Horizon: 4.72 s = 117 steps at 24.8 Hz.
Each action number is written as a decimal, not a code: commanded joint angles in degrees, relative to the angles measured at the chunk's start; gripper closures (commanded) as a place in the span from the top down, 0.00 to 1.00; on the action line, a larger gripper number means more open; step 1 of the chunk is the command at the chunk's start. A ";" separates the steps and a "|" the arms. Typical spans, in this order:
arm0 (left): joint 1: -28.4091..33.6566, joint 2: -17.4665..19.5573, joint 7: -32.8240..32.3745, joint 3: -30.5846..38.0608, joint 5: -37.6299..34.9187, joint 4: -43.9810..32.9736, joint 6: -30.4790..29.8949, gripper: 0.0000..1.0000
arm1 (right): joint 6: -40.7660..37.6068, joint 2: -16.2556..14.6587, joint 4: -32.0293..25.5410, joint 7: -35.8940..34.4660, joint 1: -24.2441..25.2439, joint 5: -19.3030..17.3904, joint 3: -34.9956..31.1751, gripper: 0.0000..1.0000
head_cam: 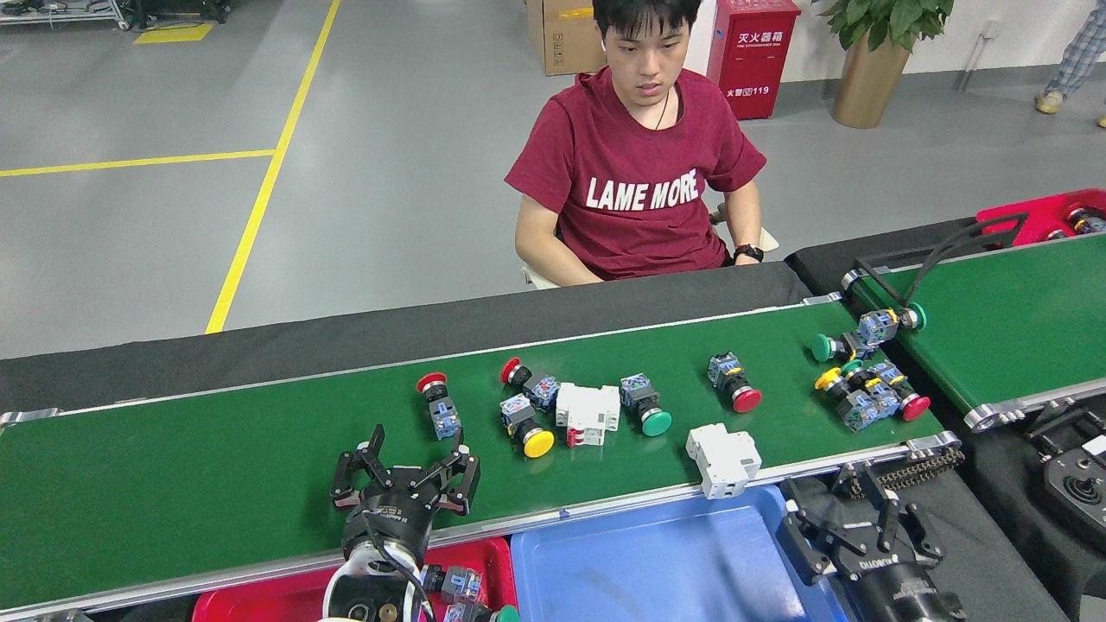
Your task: Pick switch part from conveyor to tray
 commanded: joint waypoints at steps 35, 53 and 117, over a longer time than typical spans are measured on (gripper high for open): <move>29.51 14.36 10.23 15.66 8.46 -19.27 -45.52 0.62 | 18.99 13.86 13.46 7.47 -26.93 5.68 30.95 0.67; 32.41 0.91 11.72 43.96 16.20 -19.27 -37.52 1.00 | 1.59 -0.63 -4.47 14.42 -21.57 1.20 29.37 0.18; 29.42 9.70 3.99 26.82 13.82 -19.44 -52.46 0.08 | 9.23 10.35 7.75 7.39 -21.22 5.42 24.53 0.97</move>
